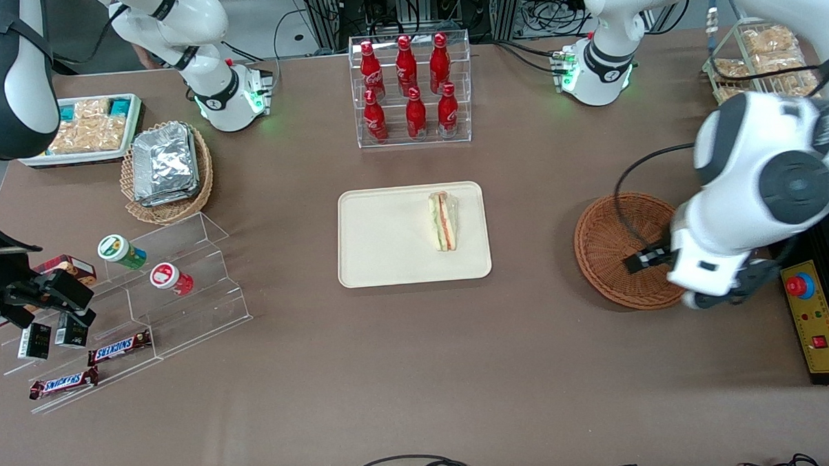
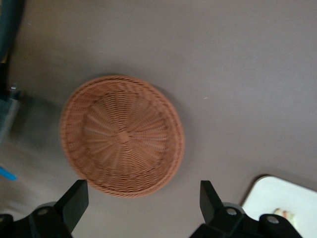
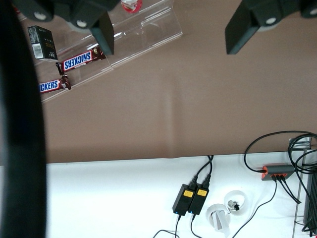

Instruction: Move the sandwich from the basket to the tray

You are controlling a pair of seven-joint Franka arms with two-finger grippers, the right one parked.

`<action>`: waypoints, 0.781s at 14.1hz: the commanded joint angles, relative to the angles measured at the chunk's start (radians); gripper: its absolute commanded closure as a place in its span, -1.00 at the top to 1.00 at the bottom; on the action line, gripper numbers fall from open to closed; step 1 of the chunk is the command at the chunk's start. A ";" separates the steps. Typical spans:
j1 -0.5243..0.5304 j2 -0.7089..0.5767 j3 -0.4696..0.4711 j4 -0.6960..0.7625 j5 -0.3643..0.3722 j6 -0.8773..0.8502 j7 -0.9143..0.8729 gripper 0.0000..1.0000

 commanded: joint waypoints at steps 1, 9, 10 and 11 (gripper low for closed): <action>0.047 -0.052 -0.009 -0.011 -0.003 -0.054 0.078 0.98; -0.003 -0.212 0.167 -0.063 -0.095 -0.097 0.365 0.99; -0.005 -0.235 0.184 -0.073 -0.110 -0.101 0.413 0.99; -0.005 -0.253 0.197 -0.074 -0.127 -0.123 0.459 0.98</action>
